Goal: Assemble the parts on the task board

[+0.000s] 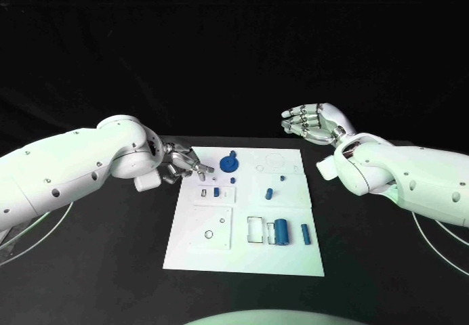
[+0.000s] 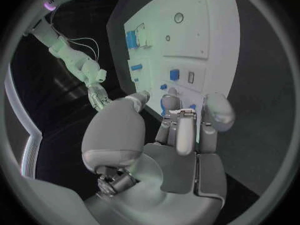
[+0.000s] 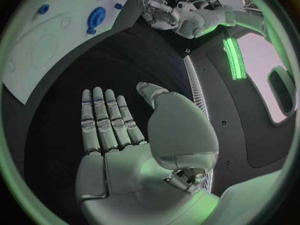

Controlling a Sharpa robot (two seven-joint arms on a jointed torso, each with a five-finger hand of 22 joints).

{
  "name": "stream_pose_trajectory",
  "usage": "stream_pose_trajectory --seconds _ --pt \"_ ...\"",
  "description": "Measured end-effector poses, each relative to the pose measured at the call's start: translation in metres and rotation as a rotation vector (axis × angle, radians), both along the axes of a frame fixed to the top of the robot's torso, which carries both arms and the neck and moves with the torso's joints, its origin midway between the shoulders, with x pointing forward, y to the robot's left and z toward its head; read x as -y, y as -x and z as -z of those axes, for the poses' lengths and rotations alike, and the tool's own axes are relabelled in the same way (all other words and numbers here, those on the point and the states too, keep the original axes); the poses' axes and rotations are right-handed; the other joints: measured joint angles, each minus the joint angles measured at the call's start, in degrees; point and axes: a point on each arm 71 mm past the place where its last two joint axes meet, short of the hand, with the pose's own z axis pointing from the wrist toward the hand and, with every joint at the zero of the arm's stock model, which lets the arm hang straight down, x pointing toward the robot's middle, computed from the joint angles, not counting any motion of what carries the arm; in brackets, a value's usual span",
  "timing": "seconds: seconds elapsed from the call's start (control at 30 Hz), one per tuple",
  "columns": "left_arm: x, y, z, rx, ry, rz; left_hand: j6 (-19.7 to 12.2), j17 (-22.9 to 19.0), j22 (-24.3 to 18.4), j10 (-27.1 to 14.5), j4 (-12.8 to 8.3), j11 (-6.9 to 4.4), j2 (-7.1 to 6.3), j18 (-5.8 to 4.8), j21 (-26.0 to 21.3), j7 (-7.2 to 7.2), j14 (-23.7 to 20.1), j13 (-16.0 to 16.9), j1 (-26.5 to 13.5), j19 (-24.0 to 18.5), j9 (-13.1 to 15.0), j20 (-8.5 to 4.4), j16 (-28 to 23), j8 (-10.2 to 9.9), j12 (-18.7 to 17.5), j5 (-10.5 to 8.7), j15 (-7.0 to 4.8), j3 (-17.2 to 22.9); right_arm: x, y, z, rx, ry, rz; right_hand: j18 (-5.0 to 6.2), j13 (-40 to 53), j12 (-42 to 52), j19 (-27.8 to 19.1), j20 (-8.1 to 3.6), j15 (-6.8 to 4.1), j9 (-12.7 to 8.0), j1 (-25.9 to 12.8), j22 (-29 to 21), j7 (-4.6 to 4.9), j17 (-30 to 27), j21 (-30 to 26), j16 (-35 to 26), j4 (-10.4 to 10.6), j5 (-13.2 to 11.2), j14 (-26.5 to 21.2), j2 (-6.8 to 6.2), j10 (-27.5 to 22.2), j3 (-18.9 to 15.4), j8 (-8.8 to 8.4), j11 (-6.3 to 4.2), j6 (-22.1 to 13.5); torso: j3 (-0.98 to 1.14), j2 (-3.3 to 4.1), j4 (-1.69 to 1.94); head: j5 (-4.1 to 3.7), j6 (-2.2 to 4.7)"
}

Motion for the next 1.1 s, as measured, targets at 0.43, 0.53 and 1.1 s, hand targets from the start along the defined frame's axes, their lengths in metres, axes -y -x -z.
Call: stream_pose_trajectory --seconds 0.43,0.53,1.1 --pt "-0.007 -0.031 -0.017 0.169 -0.151 -0.033 -3.5 0.0 -0.2 0.1 0.1 -1.17 0.89 0.01 -0.3 -1.59 -0.1 0.2 1.0 0.2 8.3 -1.02 -0.3 13.2 0.0 0.0 -1.15 -3.5 0.0 0.0 0.001 -0.003 0.001 0.0 0.0 0.0 0.0 0.0 0.0 0.0 0.0 0.0 -0.1 0.0 0.0 0.0 0.0 0.0 0.0 0.0 0.0 0.0 0.0 0.0 0.0 0.0 -0.02 0.13 -0.08 0.67 0.8" --pt "-0.009 -0.038 -0.017 0.19 -0.189 -0.042 -3.8 0.0 0.0 0.3 0.0 -1.38 0.89 0.01 -0.3 -1.88 -0.1 0.4 1.0 0.4 8.9 -1.22 -0.3 14.0 0.2 0.0 -1.15 -3.9 -0.001 -0.001 0.001 -0.003 0.001 -0.001 0.0 0.0 0.0 0.0 0.0 0.0 0.0 0.0 -0.1 0.0 0.0 0.0 0.0 0.0 0.0 0.0 0.0 0.0 0.0 0.0 0.0 0.0 -0.03 0.18 -0.08 0.77 0.92" --pt "-0.002 -0.057 0.004 0.173 -0.294 -0.041 -7.5 0.0 0.0 -0.1 0.1 -1.36 0.81 0.01 -0.3 -1.47 0.1 0.2 1.3 0.4 11.4 -1.21 -0.3 16.5 0.4 0.0 -1.35 -5.6 -0.002 0.0 0.003 -0.007 0.0 -0.004 0.0 0.0 0.0 0.0 0.0 0.2 -0.1 0.0 -0.1 0.0 -0.1 0.0 0.0 0.0 0.0 0.2 0.0 0.0 0.0 0.0 0.0 0.0 -0.11 0.25 -0.11 1.07 0.86"
